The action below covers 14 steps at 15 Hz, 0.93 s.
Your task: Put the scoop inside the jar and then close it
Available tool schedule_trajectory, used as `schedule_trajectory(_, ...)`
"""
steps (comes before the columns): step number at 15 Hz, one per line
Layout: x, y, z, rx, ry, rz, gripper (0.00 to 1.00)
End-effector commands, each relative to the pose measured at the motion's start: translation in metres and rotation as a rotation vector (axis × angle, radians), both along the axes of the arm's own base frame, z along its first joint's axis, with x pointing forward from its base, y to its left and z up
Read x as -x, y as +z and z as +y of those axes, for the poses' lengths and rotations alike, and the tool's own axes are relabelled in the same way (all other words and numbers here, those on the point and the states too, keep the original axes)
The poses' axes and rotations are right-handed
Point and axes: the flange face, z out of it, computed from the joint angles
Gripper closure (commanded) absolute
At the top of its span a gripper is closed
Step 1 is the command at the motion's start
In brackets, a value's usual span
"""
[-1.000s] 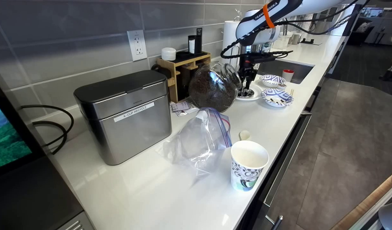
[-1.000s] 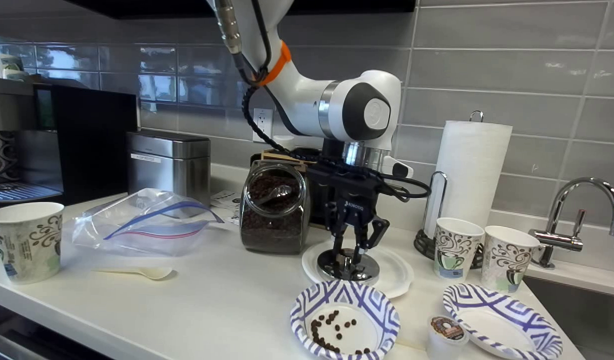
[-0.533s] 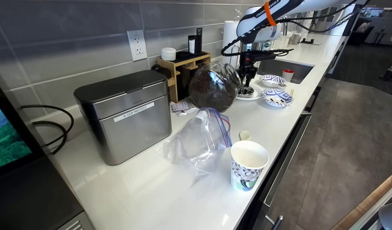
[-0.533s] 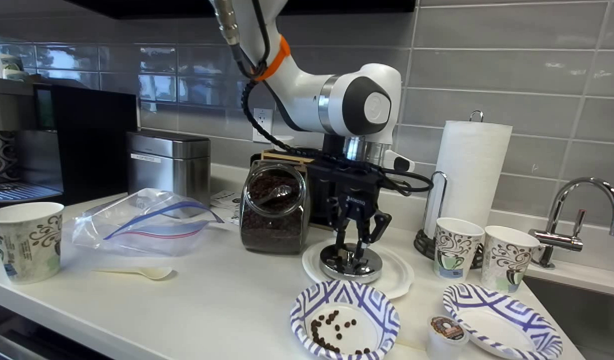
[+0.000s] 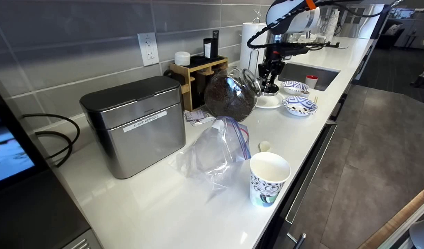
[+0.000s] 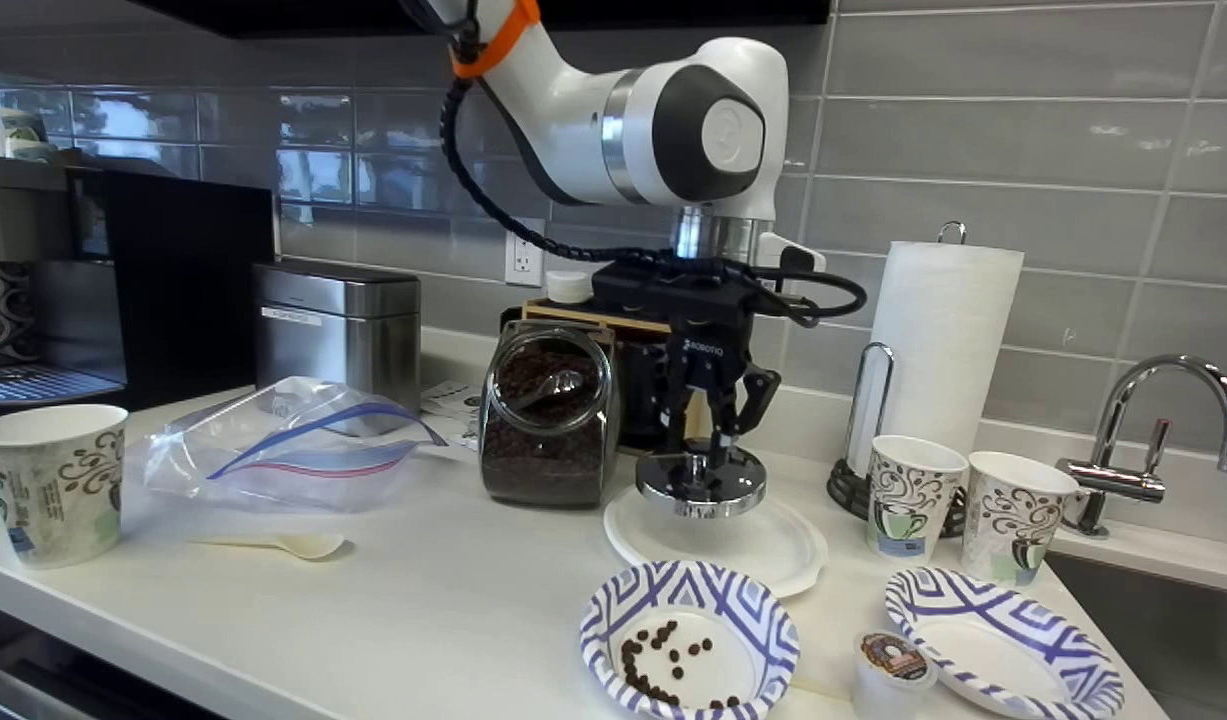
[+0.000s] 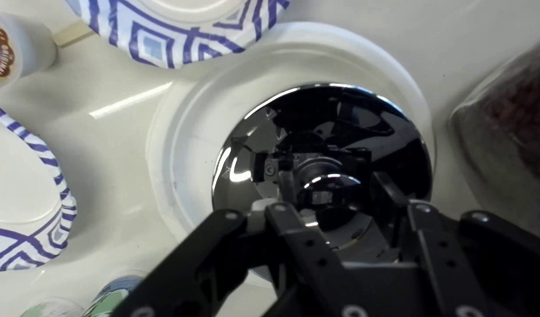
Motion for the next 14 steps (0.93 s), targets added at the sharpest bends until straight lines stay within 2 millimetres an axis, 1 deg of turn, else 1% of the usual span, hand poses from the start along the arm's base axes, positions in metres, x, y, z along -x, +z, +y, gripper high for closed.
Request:
schedule_trajectory(1, 0.045, 0.021, -0.002, 0.0, 0.004, -0.037, 0.79)
schedule_trajectory(9, 0.119, 0.061, -0.007, -0.049, 0.016, -0.158, 0.79)
schedule_trajectory(11, 0.134, 0.068, -0.005, -0.082, 0.025, -0.194, 0.79)
schedule_trajectory(14, 0.151, 0.077, 0.0, -0.151, 0.043, -0.253, 0.79)
